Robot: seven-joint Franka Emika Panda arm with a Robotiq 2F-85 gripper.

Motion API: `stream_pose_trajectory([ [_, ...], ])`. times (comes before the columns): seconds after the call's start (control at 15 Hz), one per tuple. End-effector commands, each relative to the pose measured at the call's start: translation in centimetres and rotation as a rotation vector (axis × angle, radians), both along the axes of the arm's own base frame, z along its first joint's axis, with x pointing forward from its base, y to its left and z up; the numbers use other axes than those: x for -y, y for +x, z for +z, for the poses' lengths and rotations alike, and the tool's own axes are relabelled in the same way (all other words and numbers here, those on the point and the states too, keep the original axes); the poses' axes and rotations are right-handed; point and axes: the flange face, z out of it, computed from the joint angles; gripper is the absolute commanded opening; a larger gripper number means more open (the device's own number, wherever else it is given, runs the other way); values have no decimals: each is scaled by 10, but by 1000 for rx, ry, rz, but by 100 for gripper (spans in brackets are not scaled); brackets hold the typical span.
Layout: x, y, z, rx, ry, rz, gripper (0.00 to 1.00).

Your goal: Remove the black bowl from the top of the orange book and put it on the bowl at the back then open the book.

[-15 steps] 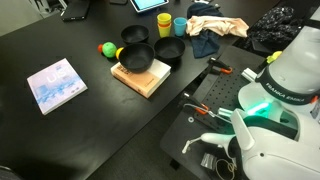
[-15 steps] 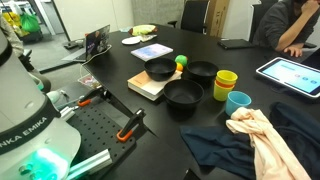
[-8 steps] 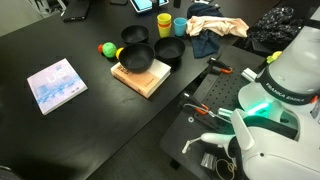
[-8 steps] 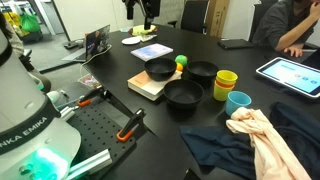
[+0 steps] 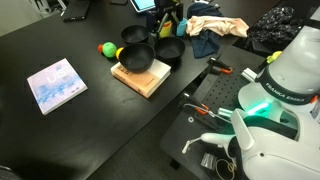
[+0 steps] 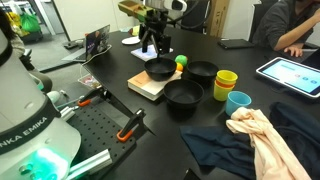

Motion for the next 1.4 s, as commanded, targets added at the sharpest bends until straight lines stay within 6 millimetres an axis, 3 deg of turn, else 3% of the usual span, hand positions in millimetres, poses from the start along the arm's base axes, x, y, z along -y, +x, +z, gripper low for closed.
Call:
stream_pose_trajectory([
  [0.0,10,22,-36,20,-70,-6,100],
  [0.27,20,47,-62,18,-142,-49,100],
  [0.67,28,84,-82,13,-164,-147,100],
  [1.2,6,110,-102,11,-147,-142,100],
  [1.27,2,112,-105,10,-142,-135,75],
  [1.33,-1,113,-107,8,-140,-130,74],
])
